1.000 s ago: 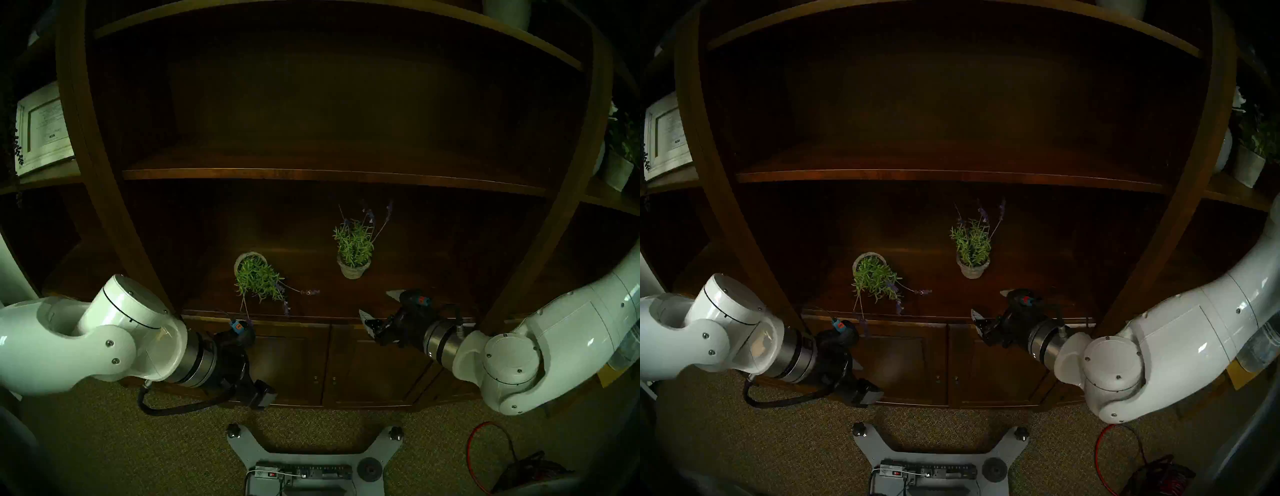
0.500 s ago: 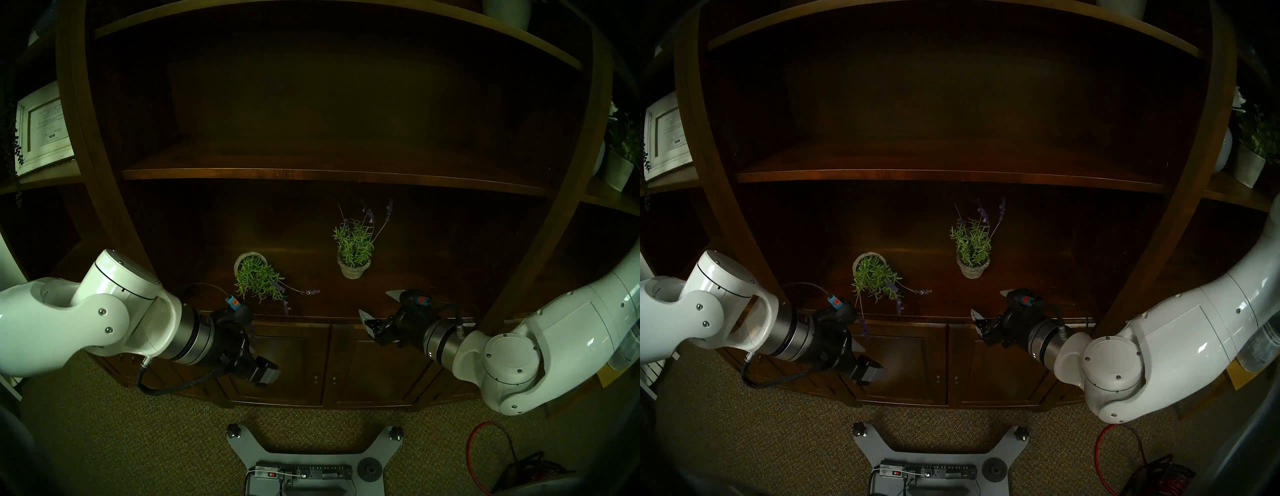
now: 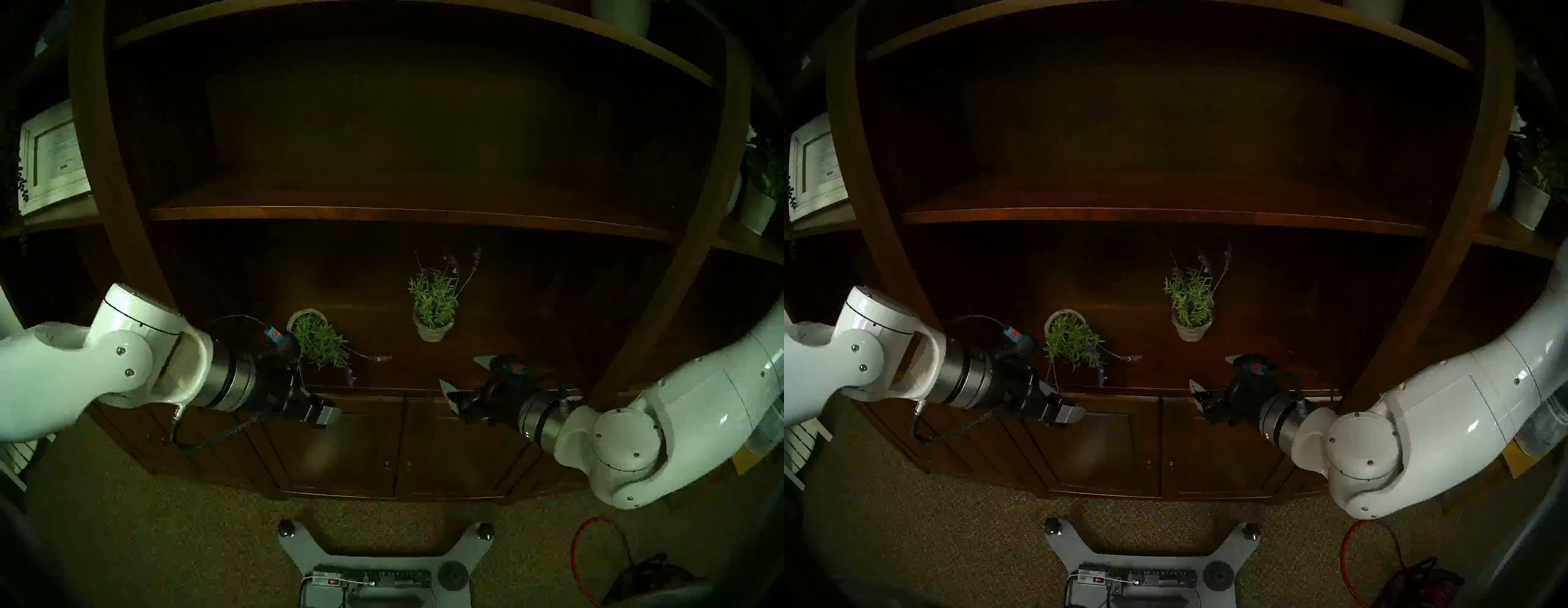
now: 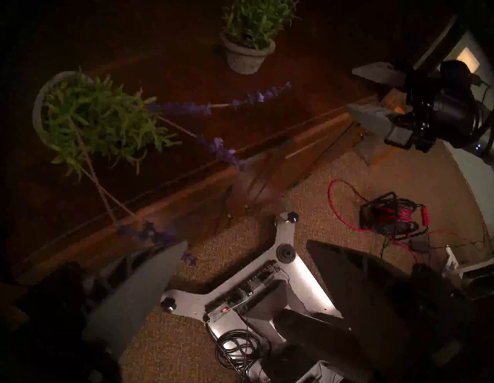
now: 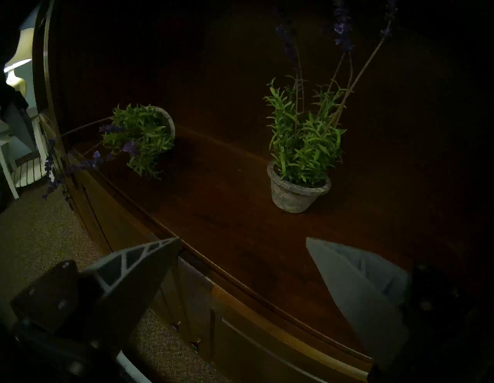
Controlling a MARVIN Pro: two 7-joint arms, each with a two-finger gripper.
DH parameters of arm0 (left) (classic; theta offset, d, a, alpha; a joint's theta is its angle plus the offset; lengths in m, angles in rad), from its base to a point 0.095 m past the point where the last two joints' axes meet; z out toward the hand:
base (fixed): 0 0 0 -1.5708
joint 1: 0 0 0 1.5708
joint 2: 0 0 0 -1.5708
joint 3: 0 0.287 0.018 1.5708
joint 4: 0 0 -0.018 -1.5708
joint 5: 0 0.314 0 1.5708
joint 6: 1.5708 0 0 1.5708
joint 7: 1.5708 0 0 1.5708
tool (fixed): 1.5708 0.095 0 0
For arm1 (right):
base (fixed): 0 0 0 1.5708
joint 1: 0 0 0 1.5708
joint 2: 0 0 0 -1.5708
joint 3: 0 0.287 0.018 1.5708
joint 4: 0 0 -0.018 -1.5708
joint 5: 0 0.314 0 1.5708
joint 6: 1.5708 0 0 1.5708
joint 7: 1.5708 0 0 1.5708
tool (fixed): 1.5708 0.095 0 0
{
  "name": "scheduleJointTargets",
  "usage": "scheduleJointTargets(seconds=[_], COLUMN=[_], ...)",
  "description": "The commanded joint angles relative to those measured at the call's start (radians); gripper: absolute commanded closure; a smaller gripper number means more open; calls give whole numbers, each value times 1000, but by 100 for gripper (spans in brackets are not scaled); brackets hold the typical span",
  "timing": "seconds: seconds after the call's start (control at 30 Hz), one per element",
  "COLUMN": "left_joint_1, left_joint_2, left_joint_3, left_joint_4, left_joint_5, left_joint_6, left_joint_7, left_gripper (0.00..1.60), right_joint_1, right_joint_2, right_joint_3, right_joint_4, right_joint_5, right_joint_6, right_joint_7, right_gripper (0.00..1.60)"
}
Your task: Place the fake decorative plant upright
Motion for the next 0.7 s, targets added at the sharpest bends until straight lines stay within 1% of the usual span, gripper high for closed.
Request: scheduleJointTargets(seconds=[0.0, 0.17, 0.4, 0.5, 0.67], left_joint_1=[-34, -54, -81, -92, -110], left_joint_2=[-40, -72, -111, -126, -125], left_joint_3=[-30, -45, -65, -68, -77], left_joint_4=[27, 68, 102, 125, 182], left_joint_5=[18, 29, 48, 80, 117], left_joint_6=[-28, -34, -24, -7, 8], left_joint_7=[65, 94, 101, 85, 39], left_gripper=[0, 0, 0, 0, 0], right_joint_1=[14, 14, 14, 14, 14], right_joint_2=[-2, -2, -2, -2, -2], right_joint_3=[15, 15, 15, 15, 15], right_joint_4=[1, 1, 1, 1, 0], right_joint_5=[-9, -9, -9, -9, -9], right_joint_6=[-8, -8, -8, -8, -8], right_joint_7=[2, 2, 2, 2, 2], right_gripper=[0, 0, 0, 0, 0])
